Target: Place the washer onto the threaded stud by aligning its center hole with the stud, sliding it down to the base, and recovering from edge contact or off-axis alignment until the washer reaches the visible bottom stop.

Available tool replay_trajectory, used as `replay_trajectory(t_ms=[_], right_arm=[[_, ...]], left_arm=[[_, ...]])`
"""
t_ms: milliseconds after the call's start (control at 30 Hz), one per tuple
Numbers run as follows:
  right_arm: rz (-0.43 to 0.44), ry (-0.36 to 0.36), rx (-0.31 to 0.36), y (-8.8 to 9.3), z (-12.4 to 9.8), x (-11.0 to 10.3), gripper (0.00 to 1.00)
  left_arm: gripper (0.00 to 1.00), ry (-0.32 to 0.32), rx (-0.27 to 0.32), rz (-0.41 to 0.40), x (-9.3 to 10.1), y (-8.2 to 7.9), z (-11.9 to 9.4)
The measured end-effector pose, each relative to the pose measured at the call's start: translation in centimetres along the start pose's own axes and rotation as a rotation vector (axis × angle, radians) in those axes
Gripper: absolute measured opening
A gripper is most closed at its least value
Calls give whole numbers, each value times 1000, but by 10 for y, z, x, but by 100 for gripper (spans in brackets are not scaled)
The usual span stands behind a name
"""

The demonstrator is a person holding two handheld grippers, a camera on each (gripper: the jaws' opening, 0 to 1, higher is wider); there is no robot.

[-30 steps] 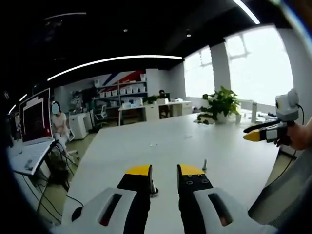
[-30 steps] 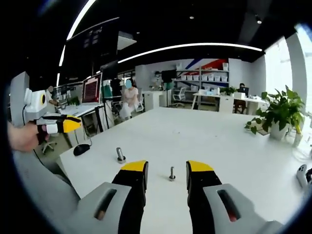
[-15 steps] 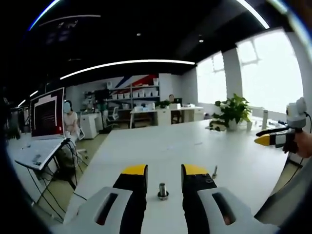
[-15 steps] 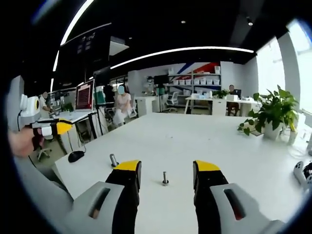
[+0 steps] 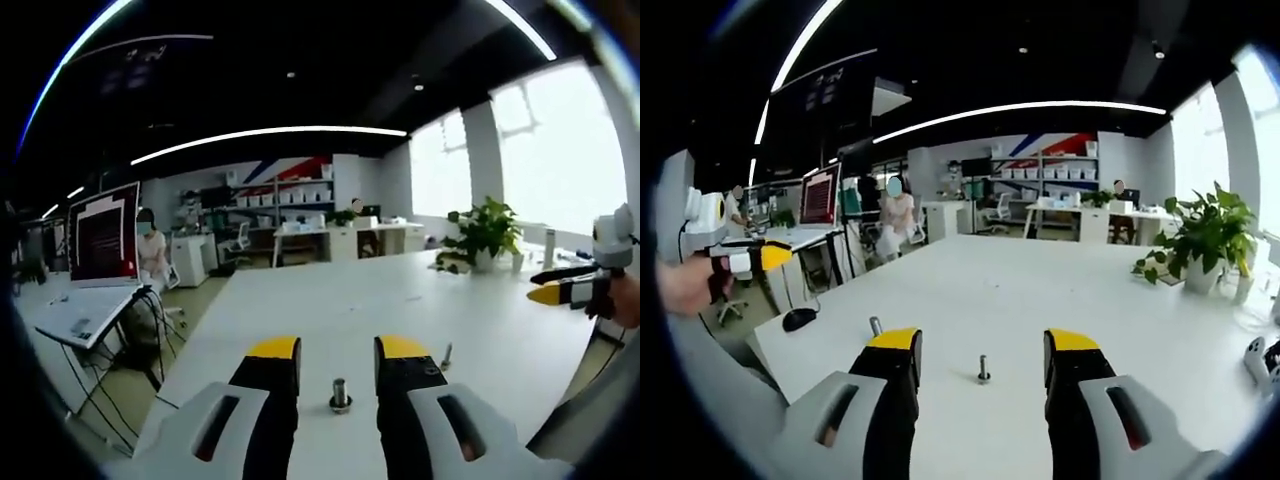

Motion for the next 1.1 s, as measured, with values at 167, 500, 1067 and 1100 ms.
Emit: replay_trajectory(t_ms=[167,500,1067,1100], right_arm=[[-37,-31,-23,2,1,-7,52],[-61,-55,-48,7,2,-10,52],[-49,-90,-21,3,1,-16,52],[-51,-90,-23,3,1,-16,52]], left_arm=[[28,26,1,21,4,-1,2],[28,3,13,4,0,-2,0],[29,-37,14,-3,-6,-3,-2],[29,-40,16,-1,-6,-3,-2]])
Point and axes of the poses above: the point that each gripper's makers call its tool centre point, and the gripper's own axes: z roughly forward along the fingers, x roughly to its right, y roughly out of its underside, the point moved 9 cm from there along -z, roughly backward along the fingers, and after that the axes turned 11 degrees about x, right-handed, at the moved point
